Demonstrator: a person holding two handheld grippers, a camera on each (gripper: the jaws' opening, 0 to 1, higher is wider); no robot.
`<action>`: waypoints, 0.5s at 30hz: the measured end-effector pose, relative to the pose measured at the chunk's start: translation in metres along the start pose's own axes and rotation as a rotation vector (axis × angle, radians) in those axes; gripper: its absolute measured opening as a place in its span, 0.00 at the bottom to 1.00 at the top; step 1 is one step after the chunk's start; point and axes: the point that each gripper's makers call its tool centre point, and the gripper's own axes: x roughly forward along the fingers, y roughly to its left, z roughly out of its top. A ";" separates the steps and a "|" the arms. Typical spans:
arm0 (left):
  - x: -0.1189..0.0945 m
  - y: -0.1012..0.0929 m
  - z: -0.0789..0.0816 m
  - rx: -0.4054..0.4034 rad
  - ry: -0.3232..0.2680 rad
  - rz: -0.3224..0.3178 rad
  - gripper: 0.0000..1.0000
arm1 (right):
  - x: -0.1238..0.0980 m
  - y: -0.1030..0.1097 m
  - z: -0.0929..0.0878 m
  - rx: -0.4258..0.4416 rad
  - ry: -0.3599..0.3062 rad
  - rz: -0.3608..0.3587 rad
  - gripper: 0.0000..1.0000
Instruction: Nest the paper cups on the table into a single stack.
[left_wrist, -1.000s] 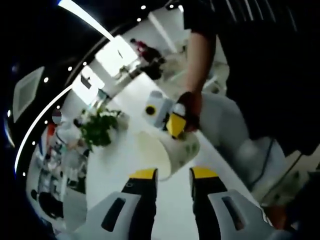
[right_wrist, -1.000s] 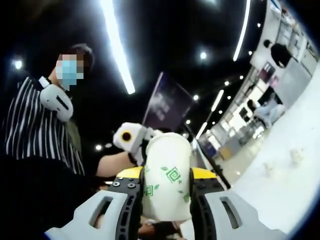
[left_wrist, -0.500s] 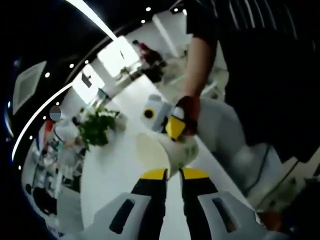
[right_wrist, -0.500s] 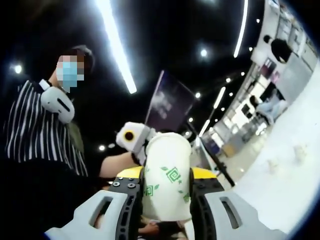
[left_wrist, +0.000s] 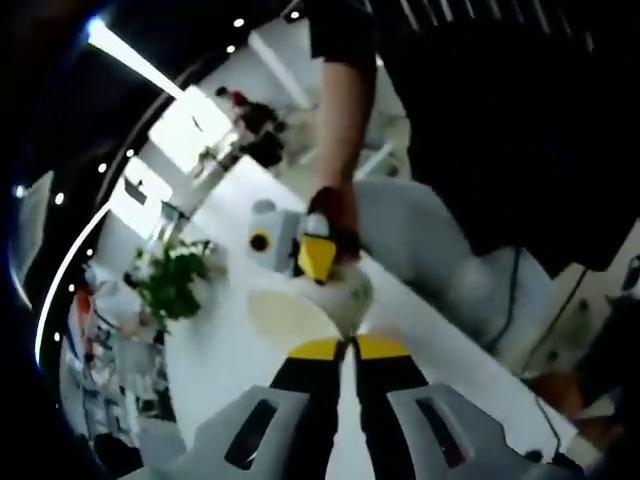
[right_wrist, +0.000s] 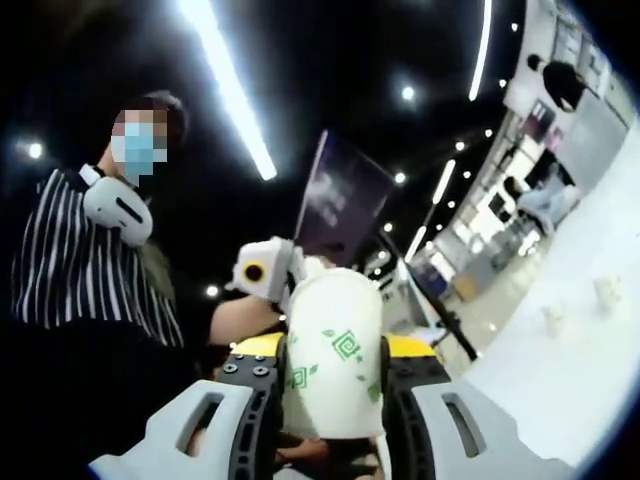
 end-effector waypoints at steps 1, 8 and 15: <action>0.001 -0.002 -0.001 0.001 0.005 -0.014 0.01 | 0.000 0.000 0.000 0.000 0.001 0.000 0.35; 0.000 -0.008 -0.002 0.068 0.042 -0.082 0.00 | 0.003 0.000 -0.003 -0.027 0.007 0.003 0.36; -0.004 -0.006 -0.002 0.113 0.063 -0.113 0.00 | 0.003 -0.001 -0.002 -0.069 0.006 -0.012 0.39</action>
